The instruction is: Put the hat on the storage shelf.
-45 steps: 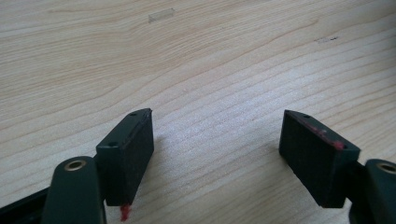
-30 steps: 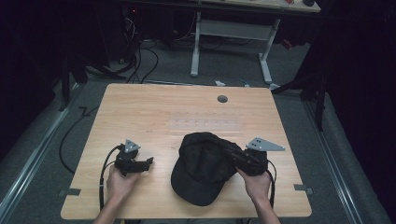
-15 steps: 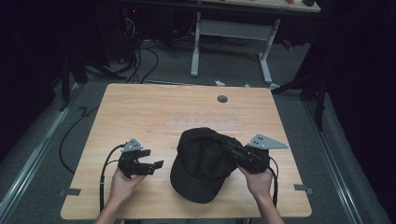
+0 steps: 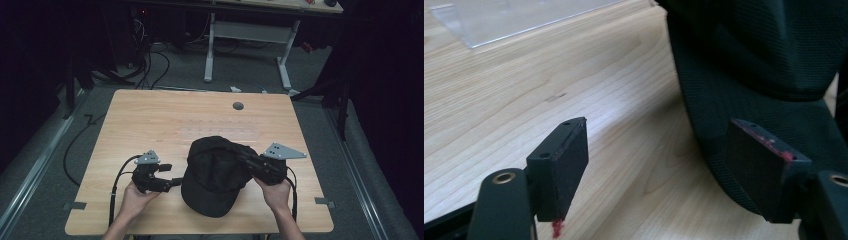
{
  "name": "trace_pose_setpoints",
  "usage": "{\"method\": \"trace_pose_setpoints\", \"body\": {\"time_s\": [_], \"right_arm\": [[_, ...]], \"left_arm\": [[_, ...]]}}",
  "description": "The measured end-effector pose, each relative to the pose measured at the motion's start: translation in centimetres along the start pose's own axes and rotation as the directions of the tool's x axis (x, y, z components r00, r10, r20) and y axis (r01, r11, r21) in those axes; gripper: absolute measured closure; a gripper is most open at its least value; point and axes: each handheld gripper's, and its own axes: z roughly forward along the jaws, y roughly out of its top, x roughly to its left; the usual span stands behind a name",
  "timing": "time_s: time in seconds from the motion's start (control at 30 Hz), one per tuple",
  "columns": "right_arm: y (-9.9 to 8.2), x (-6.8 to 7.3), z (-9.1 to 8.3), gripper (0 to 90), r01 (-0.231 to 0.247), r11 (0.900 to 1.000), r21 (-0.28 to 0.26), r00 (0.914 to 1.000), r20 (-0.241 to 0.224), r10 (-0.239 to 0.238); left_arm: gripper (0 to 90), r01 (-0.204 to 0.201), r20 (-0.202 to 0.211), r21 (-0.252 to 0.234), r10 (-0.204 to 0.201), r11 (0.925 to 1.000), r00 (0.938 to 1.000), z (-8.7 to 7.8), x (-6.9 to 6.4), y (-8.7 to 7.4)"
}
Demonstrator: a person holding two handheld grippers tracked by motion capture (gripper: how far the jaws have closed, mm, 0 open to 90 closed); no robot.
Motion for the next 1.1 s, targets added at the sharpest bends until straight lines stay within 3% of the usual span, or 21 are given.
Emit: {"method": "trace_pose_setpoints", "body": {"time_s": [0.67, 1.1], "right_arm": [[0.5, -0.6, 0.5, 83.4, -0.006, 0.9997, -0.025, 0.9978, -0.066, 0.004], [0.8, -1.1, 0.9, 83.3, -0.003, 0.9983, -0.058, 0.9876, -0.157, -0.006]], "left_arm": [[25.4, -0.027, 0.076, 0.028, 0.024, 0.9993, 0.9968, 1.0, -0.8, 1.5], [26.0, -0.033, 0.114, 0.041, 0.028, 0.9986, 0.993, 1.2, -1.0, 2.0]]}}
